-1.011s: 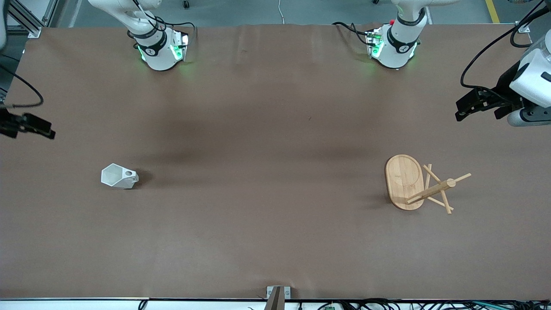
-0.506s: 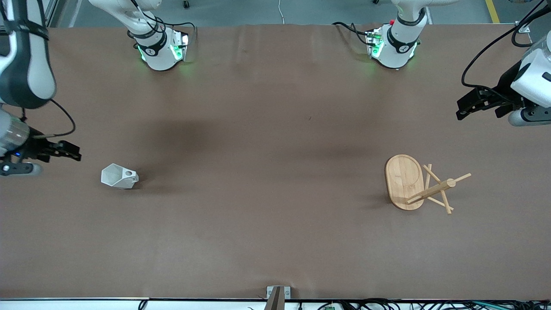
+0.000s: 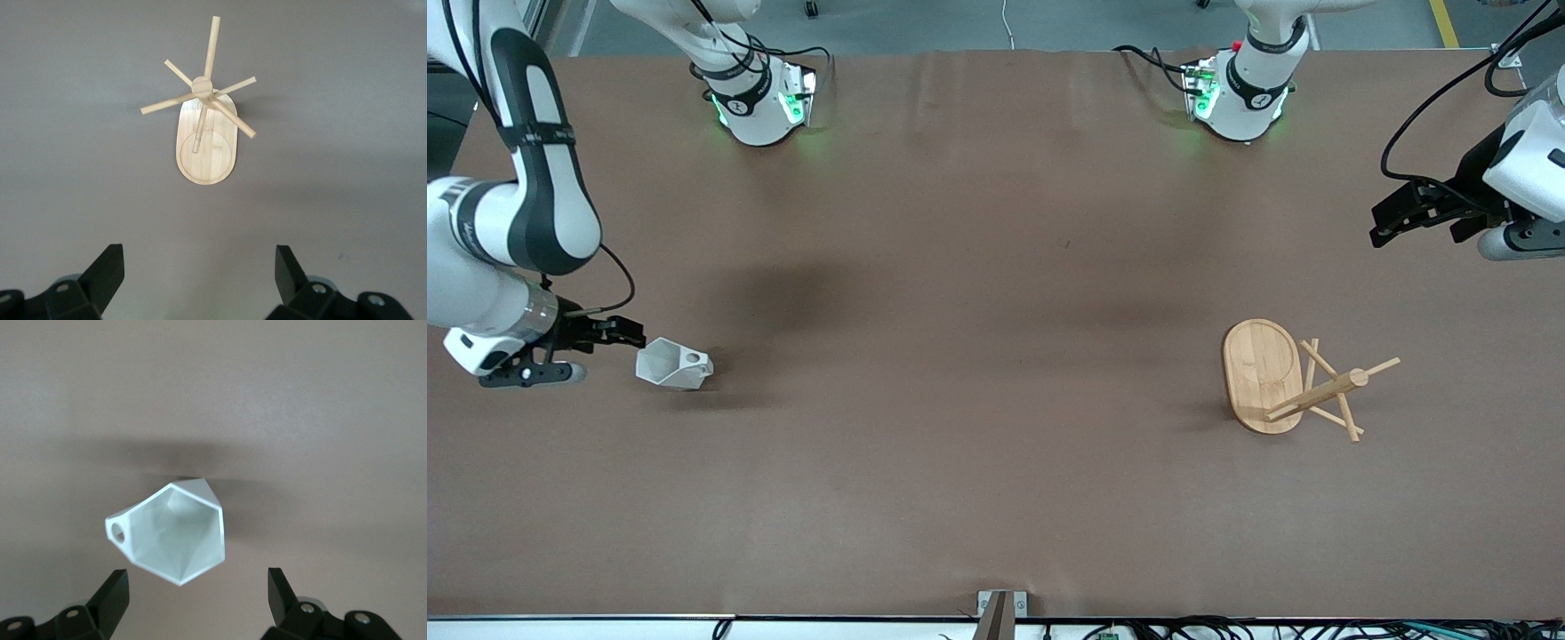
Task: Hang cup on rack
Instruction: 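Move the right gripper down to the white cup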
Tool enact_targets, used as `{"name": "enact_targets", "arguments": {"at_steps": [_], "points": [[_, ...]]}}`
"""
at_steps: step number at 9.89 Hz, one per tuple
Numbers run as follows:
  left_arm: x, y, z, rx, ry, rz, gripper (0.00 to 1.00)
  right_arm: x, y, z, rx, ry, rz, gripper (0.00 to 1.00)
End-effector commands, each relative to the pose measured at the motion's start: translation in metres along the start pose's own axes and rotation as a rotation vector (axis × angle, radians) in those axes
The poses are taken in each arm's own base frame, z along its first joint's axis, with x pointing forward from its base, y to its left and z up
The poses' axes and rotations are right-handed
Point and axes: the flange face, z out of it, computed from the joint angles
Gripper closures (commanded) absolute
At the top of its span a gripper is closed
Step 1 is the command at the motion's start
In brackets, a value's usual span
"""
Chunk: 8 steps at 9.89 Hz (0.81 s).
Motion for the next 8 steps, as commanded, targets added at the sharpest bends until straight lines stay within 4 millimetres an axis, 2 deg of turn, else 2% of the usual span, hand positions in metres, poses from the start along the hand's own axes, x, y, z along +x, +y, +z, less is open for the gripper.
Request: {"name": "enact_targets", "arguments": {"at_steps": [1, 4, 6, 7, 8], "points": [[0.002, -0.003, 0.012, -0.005, -0.038, 0.008, 0.00, -0.001, 0.014, 0.021, 0.028, 0.005, -0.010, 0.10], [0.004, -0.005, 0.016, -0.007, -0.044, 0.002, 0.00, 0.001, 0.021, 0.051, 0.031, 0.012, -0.015, 0.15], [0.005, 0.001, 0.018, -0.009, -0.044, 0.014, 0.00, 0.002, 0.020, 0.065, 0.042, 0.008, -0.005, 0.27], [0.005, 0.003, 0.018, -0.009, -0.043, 0.016, 0.00, 0.002, 0.018, 0.069, 0.041, 0.008, -0.007, 0.44], [0.005, 0.005, 0.018, -0.009, -0.043, 0.021, 0.00, 0.000, 0.016, 0.072, 0.044, 0.001, -0.019, 0.78]]}}
